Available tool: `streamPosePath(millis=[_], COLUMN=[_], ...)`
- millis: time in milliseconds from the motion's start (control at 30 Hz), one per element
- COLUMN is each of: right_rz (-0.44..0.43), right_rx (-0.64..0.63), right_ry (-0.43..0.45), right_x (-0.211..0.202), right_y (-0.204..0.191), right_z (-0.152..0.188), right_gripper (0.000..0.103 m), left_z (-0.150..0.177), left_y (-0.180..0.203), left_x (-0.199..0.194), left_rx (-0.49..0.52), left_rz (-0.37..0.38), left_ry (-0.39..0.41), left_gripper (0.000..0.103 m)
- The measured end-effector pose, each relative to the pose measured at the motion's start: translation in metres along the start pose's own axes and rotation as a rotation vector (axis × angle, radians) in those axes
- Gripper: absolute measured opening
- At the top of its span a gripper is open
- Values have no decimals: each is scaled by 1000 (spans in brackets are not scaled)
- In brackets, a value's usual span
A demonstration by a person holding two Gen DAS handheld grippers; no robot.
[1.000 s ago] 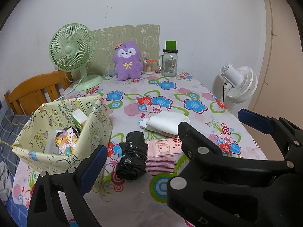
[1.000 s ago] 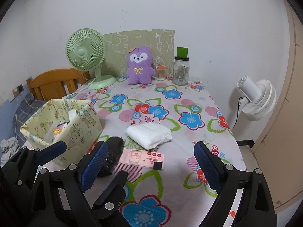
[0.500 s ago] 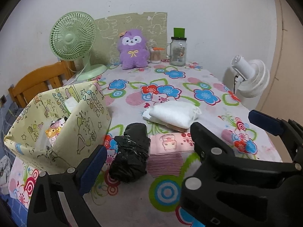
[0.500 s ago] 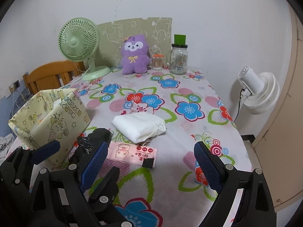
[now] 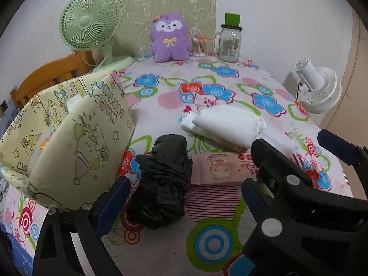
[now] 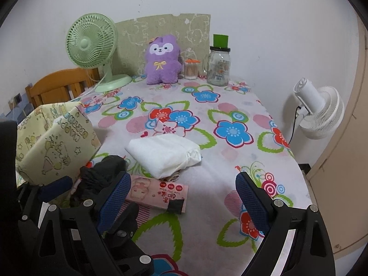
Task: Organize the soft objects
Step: 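Lower the left tool over the black plastic bundle while the right tool approaches the pink wipes pack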
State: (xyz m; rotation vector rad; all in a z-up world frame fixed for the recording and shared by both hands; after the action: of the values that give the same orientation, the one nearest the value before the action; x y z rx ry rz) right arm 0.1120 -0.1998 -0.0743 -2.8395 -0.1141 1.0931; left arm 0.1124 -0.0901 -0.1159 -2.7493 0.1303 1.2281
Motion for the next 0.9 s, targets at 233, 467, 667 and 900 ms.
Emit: streamPosePath(millis=[233, 467, 667, 900], right_rz=[-23, -60, -54, -57], right_rx=[20, 34, 11, 1], right_ry=[-50, -87, -95, -89], right_x=[17, 30, 32, 30], right_y=[7, 11, 10, 10], right_z=[6, 11, 13, 12], right_gripper=[94, 94, 94, 94], left_z=[6, 10, 8, 6], left_y=[6, 14, 16, 15], left_x=[14, 17, 16, 18], left_rx=[18, 24, 36, 39], left_rz=[-7, 60, 75, 79], left_ry=[-30, -36, -22, -23], left_gripper=[91, 64, 48, 44])
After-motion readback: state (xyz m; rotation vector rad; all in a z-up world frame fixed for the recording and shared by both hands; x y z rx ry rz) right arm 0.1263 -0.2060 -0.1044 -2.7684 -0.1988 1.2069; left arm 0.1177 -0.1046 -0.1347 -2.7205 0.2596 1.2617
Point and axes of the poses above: each gripper's, at about its wrist camera, not at the fingertips, and x roughly the way its jaws point, y to its right, z to its underside, the point moved 2 cm from there along x, roughly the way its jaws point, and after that the axes turned 7 degrees about x, right-handed, at the moved point
